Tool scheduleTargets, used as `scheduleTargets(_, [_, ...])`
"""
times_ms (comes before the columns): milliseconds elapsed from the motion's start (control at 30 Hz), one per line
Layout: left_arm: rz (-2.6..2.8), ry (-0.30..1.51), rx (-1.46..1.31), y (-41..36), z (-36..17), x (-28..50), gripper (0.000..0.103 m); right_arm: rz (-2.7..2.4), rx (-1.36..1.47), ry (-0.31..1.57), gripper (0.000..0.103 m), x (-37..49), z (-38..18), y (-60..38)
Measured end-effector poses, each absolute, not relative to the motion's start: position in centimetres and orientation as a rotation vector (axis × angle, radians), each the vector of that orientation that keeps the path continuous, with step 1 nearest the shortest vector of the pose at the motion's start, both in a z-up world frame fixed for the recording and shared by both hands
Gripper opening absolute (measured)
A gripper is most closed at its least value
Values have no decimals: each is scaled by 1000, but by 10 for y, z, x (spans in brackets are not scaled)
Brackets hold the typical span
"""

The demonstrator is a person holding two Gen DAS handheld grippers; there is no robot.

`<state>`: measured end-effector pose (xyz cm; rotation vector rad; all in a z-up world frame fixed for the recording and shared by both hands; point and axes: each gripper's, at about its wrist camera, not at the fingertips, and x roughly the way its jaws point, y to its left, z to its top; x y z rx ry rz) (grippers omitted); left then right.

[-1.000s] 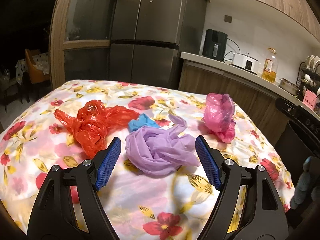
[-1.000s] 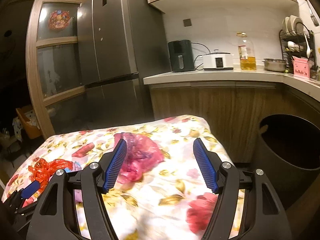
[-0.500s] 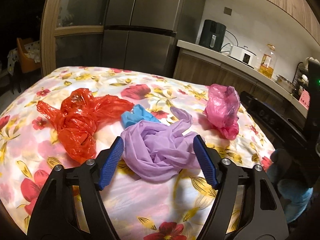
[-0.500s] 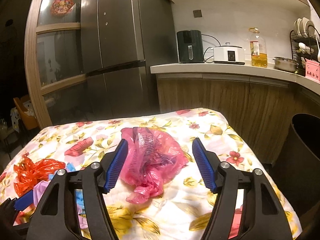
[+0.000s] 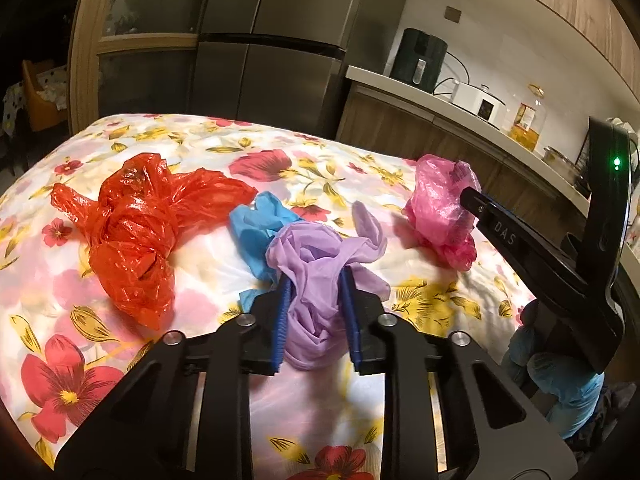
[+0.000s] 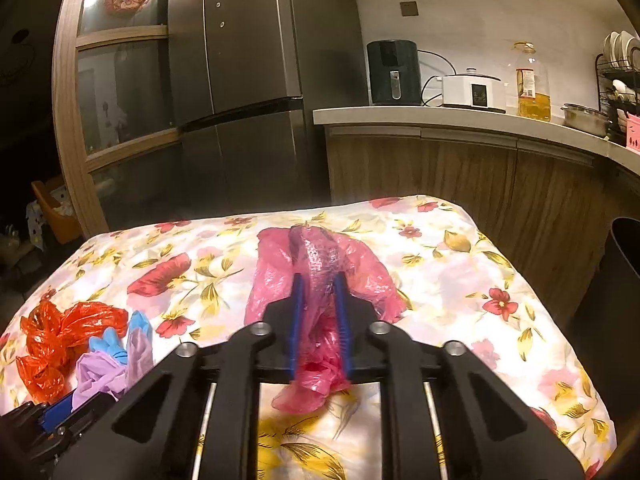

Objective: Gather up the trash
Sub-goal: 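Grasp the purple glove with the left tool while the right tool grasps the pink bag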

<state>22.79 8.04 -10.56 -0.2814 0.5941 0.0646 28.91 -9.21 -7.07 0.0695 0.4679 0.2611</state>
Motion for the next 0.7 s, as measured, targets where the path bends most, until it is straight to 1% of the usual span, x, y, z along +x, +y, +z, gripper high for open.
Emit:
scheduleTargets(33, [64,592,-284,81,-106,228,17,262,71,467,9,289,-71,-92])
scheduleTargets(133, [59,579,-293,82,-103,225,13,267,76,462,5,286,-69,-93])
scheduleTargets(267, [56,557,-296,82,-98,219,9,265,83,449,4,280,-64,-97])
scheduleTargets(700, [33,462,-280,71,-55,193,7,261,126,361,3,238,-30,-135])
